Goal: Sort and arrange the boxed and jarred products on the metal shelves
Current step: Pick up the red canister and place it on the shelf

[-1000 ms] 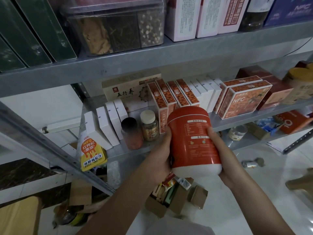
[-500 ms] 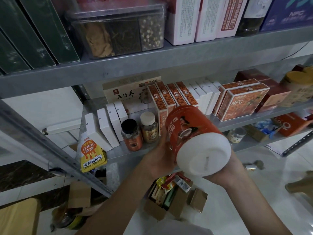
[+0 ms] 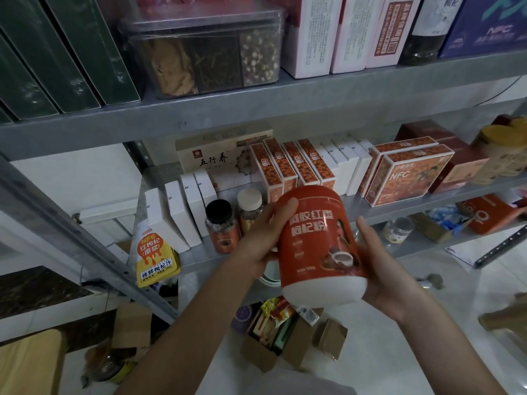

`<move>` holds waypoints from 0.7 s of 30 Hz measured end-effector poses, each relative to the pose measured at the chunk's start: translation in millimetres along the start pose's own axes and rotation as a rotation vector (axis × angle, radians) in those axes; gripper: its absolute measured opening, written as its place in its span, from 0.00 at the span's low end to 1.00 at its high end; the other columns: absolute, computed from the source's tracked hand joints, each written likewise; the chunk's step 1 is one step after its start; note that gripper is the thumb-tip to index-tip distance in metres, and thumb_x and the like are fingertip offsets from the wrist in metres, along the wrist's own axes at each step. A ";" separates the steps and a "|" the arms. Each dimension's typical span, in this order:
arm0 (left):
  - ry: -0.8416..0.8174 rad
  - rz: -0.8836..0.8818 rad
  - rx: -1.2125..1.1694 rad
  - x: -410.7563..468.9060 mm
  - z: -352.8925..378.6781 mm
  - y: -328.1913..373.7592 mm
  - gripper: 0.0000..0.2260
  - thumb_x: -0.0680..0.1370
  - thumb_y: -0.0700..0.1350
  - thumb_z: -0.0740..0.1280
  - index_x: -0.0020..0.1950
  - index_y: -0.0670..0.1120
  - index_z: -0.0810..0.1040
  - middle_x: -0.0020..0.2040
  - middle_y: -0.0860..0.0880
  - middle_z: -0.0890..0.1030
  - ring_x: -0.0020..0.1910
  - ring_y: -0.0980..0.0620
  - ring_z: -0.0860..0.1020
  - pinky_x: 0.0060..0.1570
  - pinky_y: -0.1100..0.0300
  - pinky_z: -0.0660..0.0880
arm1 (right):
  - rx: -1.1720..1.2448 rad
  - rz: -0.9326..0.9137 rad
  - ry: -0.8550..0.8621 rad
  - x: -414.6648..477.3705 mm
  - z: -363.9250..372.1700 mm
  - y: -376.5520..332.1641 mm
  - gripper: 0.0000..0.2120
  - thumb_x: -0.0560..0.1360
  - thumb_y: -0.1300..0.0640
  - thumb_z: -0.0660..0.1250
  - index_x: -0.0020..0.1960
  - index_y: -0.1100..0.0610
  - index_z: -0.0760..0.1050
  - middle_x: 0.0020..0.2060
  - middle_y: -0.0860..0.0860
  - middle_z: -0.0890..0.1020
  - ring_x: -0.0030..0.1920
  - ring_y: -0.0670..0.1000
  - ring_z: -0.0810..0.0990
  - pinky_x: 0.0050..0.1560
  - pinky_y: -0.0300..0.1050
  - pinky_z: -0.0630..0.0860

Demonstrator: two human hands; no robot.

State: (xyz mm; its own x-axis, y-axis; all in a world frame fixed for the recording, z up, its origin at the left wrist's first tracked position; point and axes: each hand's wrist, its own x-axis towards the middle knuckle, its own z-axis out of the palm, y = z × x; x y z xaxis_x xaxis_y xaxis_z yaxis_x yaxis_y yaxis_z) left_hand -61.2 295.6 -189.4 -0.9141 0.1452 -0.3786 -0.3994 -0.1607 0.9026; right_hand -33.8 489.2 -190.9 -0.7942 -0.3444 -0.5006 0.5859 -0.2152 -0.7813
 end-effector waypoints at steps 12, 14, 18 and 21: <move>0.064 -0.343 -0.263 4.7 8.4 5.7 0.25 0.69 0.57 0.76 0.61 0.47 0.77 0.48 0.41 0.85 0.44 0.42 0.85 0.43 0.46 0.81 | 0.090 0.316 -0.005 9.5 1.1 -3.9 0.40 0.59 0.31 0.69 0.64 0.54 0.74 0.53 0.62 0.83 0.48 0.64 0.84 0.46 0.59 0.81; 0.093 -0.337 -0.309 5.2 9.6 6.9 0.22 0.69 0.55 0.76 0.59 0.46 0.78 0.42 0.41 0.86 0.37 0.43 0.85 0.33 0.50 0.81 | 0.068 0.327 0.003 10.5 2.1 -4.1 0.40 0.58 0.31 0.69 0.63 0.54 0.72 0.50 0.63 0.84 0.46 0.64 0.85 0.42 0.60 0.82; 0.128 -0.233 -0.284 2.8 13.8 10.7 0.22 0.69 0.56 0.75 0.59 0.49 0.76 0.45 0.43 0.86 0.39 0.44 0.85 0.33 0.50 0.82 | -0.068 0.187 -0.023 11.0 -0.1 -8.7 0.38 0.59 0.30 0.68 0.62 0.50 0.72 0.48 0.59 0.86 0.47 0.60 0.86 0.39 0.55 0.82; 0.155 -0.010 -0.160 -0.3 18.7 10.6 0.26 0.69 0.56 0.75 0.63 0.54 0.70 0.53 0.48 0.82 0.42 0.48 0.85 0.34 0.54 0.81 | -0.376 -0.032 -0.018 10.6 -1.6 -8.3 0.44 0.59 0.27 0.72 0.68 0.45 0.67 0.53 0.49 0.85 0.52 0.52 0.85 0.49 0.50 0.82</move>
State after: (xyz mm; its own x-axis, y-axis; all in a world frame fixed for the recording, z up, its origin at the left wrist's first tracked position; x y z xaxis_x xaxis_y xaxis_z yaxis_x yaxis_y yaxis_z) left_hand -63.8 312.1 -175.8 -0.9049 -0.0024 -0.4256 -0.4032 -0.3149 0.8592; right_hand -47.4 488.8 -190.3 -0.8061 -0.3598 -0.4698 0.4582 0.1228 -0.8803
